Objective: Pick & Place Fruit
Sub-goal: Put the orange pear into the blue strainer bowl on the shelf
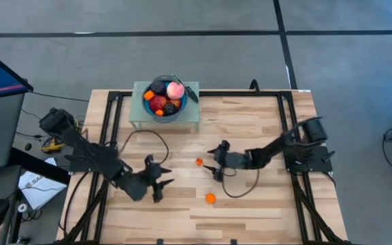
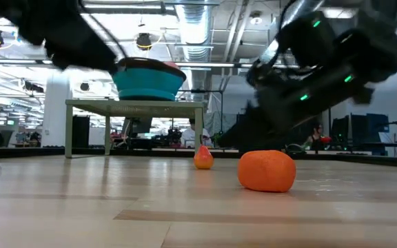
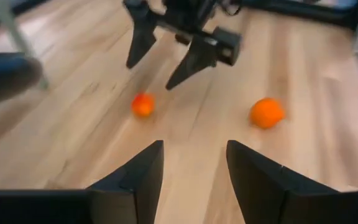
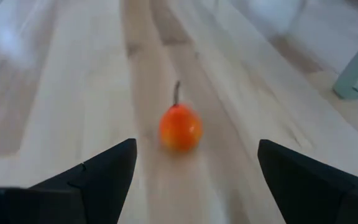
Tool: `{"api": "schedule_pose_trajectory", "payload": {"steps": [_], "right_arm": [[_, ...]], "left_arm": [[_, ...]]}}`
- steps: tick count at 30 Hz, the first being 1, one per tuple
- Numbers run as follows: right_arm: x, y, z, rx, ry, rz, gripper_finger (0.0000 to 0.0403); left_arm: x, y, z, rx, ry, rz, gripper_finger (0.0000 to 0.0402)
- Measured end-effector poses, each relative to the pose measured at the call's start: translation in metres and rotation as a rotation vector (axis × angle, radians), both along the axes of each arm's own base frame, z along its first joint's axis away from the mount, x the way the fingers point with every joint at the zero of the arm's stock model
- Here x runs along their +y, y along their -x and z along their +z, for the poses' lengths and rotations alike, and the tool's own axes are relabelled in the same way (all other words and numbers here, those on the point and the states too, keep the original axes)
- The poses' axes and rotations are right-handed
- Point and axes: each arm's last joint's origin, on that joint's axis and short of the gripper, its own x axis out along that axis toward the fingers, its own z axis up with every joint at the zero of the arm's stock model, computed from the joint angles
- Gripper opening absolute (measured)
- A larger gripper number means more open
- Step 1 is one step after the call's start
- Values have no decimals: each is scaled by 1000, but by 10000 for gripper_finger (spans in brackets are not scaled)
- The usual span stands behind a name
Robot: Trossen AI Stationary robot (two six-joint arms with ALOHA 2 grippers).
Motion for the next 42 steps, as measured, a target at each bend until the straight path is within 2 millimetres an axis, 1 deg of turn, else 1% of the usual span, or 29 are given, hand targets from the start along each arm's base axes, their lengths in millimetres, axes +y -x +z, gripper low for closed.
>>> {"api": "schedule_pose_trajectory", "payload": {"steps": [2,5,7,10,13,28,32,35,37,39,42], "right_arm": [[-6,-10,-9,-38,-23,-6,331],[-10,-25,-19,-43,-51,12,330],[-9,-36,-24,-40,-71,44,326],[-7,-47,-30,-15,-76,59,314],[-6,-50,-29,9,-71,57,293],[-6,-48,-28,29,-68,54,176],[-6,-48,-27,31,-102,95,149],[-3,-47,-19,61,-157,132,135],[-1,-45,-9,86,-183,156,133],[0,-47,11,59,-208,186,136],[-1,-49,45,-4,-226,210,148]], "left_arm": [[-6,-4,-17,6,5,62,166],[-12,-11,-37,-6,17,119,161],[-15,-16,-46,-14,22,121,159],[-17,-21,-53,-25,29,128,158],[-18,-22,-55,-33,33,130,158],[-18,-22,-52,-56,35,141,158],[-18,-22,-52,-56,34,141,158],[-18,-22,-52,-56,34,141,158],[-18,-22,-52,-56,34,141,158],[-18,-22,-52,-56,34,141,158],[-18,-22,-52,-56,34,140,158]]}}
